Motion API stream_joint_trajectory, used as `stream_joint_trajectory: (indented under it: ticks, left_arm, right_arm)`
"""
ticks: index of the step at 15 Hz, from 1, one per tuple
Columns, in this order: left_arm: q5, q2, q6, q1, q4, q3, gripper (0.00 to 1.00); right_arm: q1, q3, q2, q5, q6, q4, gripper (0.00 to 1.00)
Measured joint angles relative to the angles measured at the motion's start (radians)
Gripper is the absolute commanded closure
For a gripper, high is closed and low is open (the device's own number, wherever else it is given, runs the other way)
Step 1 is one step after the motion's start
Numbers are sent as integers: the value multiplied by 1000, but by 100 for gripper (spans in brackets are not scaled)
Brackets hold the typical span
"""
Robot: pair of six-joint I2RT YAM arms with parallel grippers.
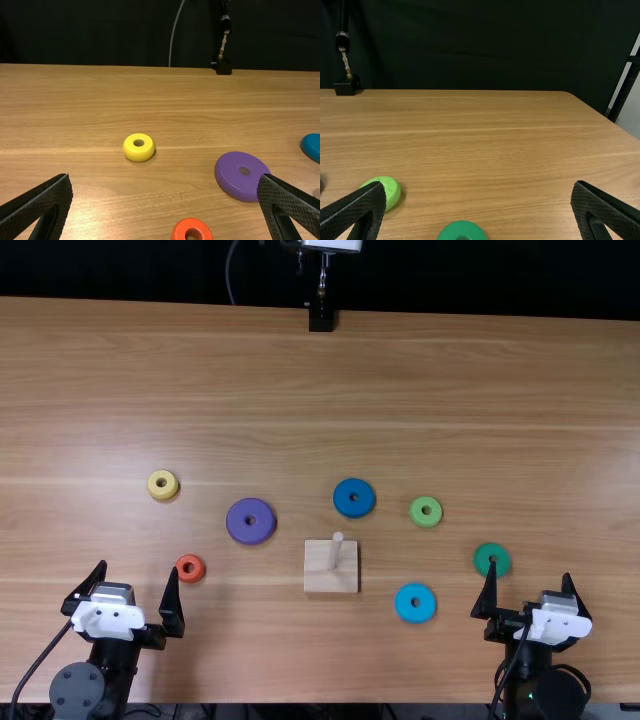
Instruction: Build the Hanoi tower: stack the rings onto the peg from bottom to top in this color order: purple, dark blue, light blue, dark green, light green, yellow, orange.
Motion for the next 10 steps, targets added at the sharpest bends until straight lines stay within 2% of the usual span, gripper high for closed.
stream_joint_trajectory:
  ticks: [7,10]
  left_arm:
    - [-3,0,0,0,-5,4,0]
    - [-3,69,0,0,-26,119,0]
  right_arm:
    - [0,0,0,0,0,0,0]
    - [0,0,0,0,-1,0,0]
